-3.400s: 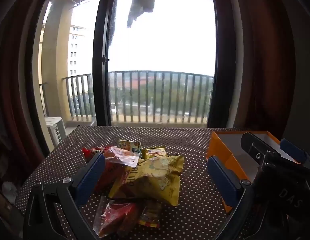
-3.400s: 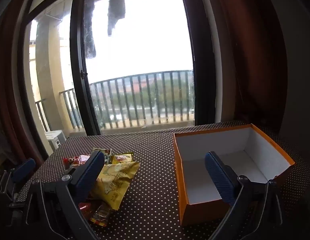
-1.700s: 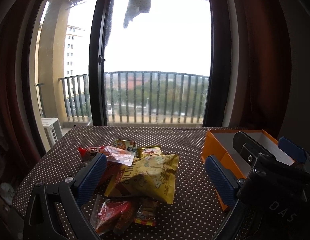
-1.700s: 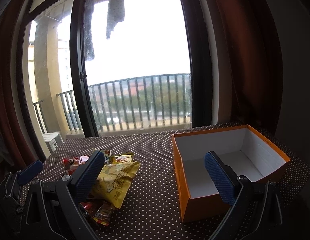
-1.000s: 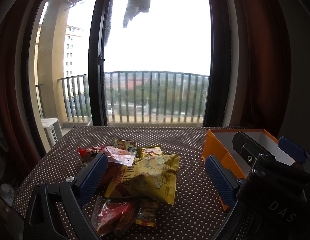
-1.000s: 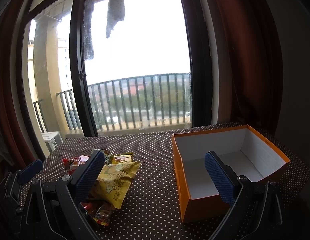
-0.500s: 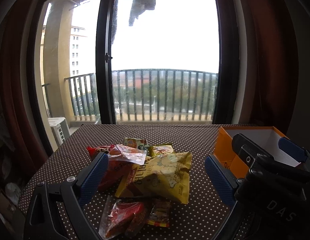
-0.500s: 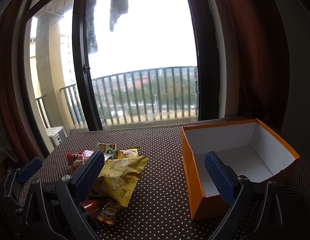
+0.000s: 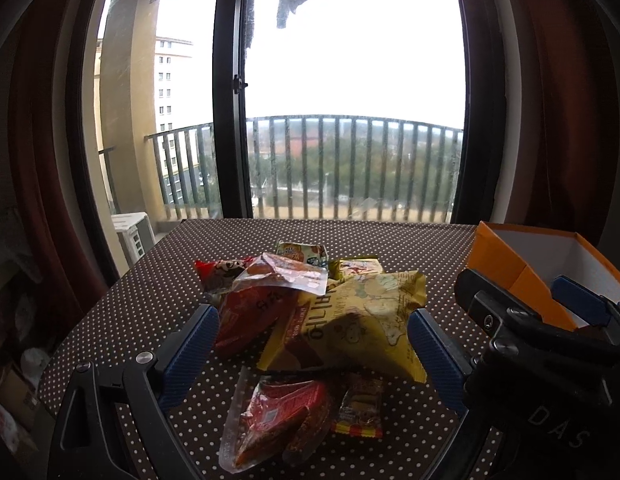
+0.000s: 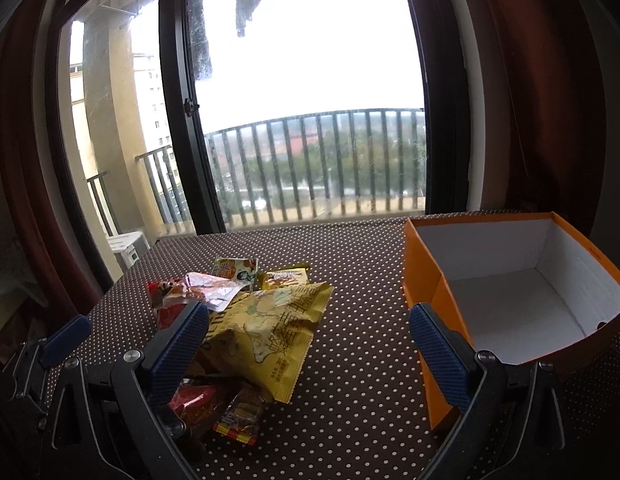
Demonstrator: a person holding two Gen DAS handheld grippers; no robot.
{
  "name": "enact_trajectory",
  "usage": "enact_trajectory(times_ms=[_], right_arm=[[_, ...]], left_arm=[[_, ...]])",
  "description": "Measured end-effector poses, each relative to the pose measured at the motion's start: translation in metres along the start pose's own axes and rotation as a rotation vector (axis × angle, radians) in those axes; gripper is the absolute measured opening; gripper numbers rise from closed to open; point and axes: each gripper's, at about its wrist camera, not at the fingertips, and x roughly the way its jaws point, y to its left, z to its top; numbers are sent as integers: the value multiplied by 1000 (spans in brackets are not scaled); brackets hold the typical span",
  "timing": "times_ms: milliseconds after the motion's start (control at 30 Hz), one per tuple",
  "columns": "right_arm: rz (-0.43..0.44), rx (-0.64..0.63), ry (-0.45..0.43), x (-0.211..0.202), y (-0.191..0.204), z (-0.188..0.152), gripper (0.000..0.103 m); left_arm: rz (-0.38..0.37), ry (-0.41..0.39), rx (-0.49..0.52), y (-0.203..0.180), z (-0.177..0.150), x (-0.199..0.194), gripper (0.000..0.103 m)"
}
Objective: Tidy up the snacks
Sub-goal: 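Grasp the red spicy strip packet with the left tool while the right tool grasps a small candy pack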
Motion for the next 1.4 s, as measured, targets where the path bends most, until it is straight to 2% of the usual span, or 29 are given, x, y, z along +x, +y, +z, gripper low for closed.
enact_trajectory(times_ms=[200,367,767,967,1133,1333,1400], right_arm=[[38,-10,79,21,9,-28,101],[53,-47,130,31,18,-46,101],[62,-34,255,61,27,-79,101],[37,-10,295,75,23,-84,101],[51,20,341,86,20,-86,94],[48,30,385,94,26,-91,91],[50,36,393,98,28,-92,90]], left_arm=[[11,89,-24,11,-29,18,96],[29,132,-21,17,-44,27,96],[59,248,-53,29,-76,59,93],[83,215,-1,20,-80,66,91],[96,226,20,19,-79,79,87],[98,205,82,18,-81,83,72],[92,211,92,21,-80,86,71]])
